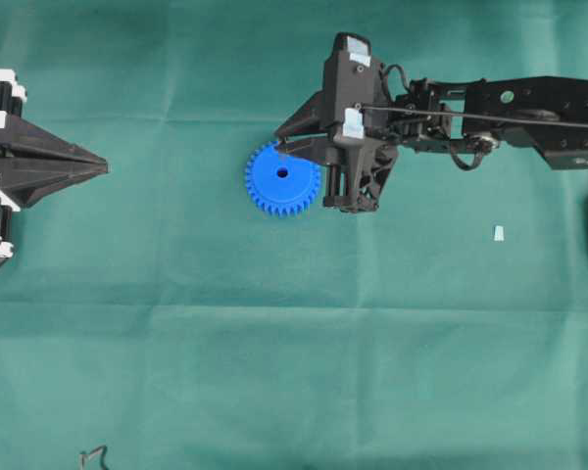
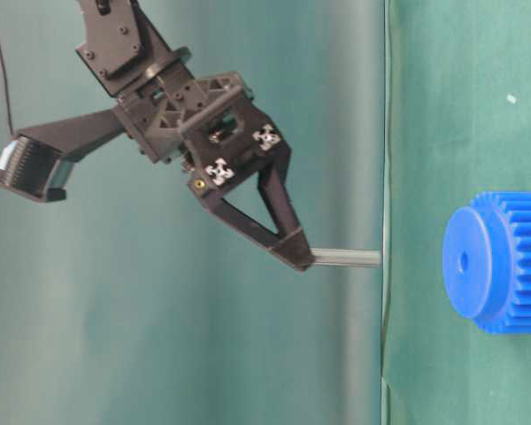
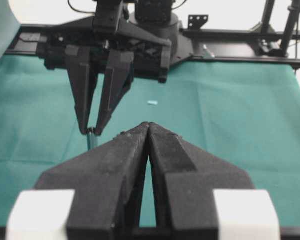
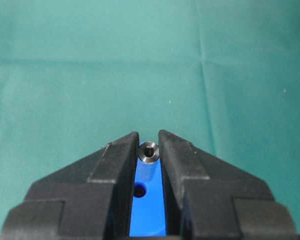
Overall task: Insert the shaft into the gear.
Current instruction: 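Lift the shaft and carry it left over the blue gear's hole, then lower the shaft into the blue gear's center hole with the right gripper, then open the right gripper and withdraw it right, away from the gear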
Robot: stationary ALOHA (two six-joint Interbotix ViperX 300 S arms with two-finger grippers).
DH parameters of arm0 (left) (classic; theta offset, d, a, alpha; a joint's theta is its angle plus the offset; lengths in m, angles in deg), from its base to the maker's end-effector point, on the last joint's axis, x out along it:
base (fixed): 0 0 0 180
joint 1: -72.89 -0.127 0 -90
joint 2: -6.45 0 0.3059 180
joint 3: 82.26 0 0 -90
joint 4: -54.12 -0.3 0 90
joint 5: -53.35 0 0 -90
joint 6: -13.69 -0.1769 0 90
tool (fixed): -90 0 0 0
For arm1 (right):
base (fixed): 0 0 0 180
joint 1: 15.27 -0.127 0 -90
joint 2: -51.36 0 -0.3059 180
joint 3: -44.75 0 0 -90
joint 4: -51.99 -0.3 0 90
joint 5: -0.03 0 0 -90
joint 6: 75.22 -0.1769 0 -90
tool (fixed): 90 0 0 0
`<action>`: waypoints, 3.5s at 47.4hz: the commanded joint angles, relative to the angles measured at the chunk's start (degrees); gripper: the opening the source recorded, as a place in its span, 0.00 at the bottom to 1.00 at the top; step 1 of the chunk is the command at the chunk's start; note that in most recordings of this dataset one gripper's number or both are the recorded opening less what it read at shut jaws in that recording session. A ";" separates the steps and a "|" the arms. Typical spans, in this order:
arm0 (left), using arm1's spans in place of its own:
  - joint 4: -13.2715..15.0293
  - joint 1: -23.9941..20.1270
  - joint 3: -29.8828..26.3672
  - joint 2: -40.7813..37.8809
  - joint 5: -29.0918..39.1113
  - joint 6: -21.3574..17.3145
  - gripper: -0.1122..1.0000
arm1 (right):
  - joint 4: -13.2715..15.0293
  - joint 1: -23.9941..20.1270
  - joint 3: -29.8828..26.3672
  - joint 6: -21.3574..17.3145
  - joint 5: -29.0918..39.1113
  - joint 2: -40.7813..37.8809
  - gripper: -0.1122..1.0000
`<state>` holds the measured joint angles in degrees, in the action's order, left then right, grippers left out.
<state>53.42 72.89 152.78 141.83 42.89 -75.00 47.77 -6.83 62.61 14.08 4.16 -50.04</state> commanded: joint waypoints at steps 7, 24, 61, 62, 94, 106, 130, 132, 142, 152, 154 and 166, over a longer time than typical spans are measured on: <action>-0.18 -0.18 -1.58 -0.26 -0.18 -0.09 0.10 | -0.26 0.00 -0.70 -0.44 -3.87 -2.29 0.25; -0.18 -0.18 -1.49 -0.18 0.26 -0.09 0.10 | -2.46 -0.97 1.32 -0.62 -10.46 -7.47 0.25; -0.18 -0.18 -1.58 0.26 0.26 -0.18 0.10 | -4.13 -1.76 2.81 -0.62 -13.45 -10.46 0.25; -0.18 -0.18 -1.58 0.26 0.26 -0.18 0.10 | -4.04 -1.76 2.90 -0.62 -13.45 -10.55 0.25; -0.18 -0.18 -1.58 0.35 0.44 -0.18 0.10 | -5.45 -2.72 4.13 -0.62 -13.62 -15.21 0.25; -0.18 -0.18 -1.58 0.53 0.44 -0.18 0.10 | -5.36 -2.81 4.57 -0.62 -13.71 -15.29 0.25; -0.18 -0.18 -1.58 0.62 0.53 -0.18 0.10 | -5.45 -2.90 4.57 -0.70 -13.36 -15.29 0.25; -0.18 -0.18 -1.58 0.62 0.62 -0.09 0.10 | -5.45 -2.81 4.57 -0.70 -13.36 -15.29 0.25; -0.18 -0.18 -1.58 0.62 0.62 -0.09 0.10 | -6.33 -2.81 4.57 -0.70 -13.97 -15.29 0.43; -0.18 -0.18 -1.58 0.62 1.05 -0.09 0.10 | -6.94 -2.90 4.66 -0.62 -14.59 -15.29 0.77; -0.18 -0.18 -1.58 0.62 1.14 -0.09 0.10 | -6.94 -2.90 4.66 -0.62 -14.59 -15.29 0.81; -0.18 -0.18 -1.58 0.62 1.14 -0.09 0.10 | -7.03 -2.90 4.39 -0.62 -14.15 -14.77 0.95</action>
<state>53.42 72.89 152.78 142.62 44.38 -75.08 40.91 -9.20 66.83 13.37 -10.78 -65.42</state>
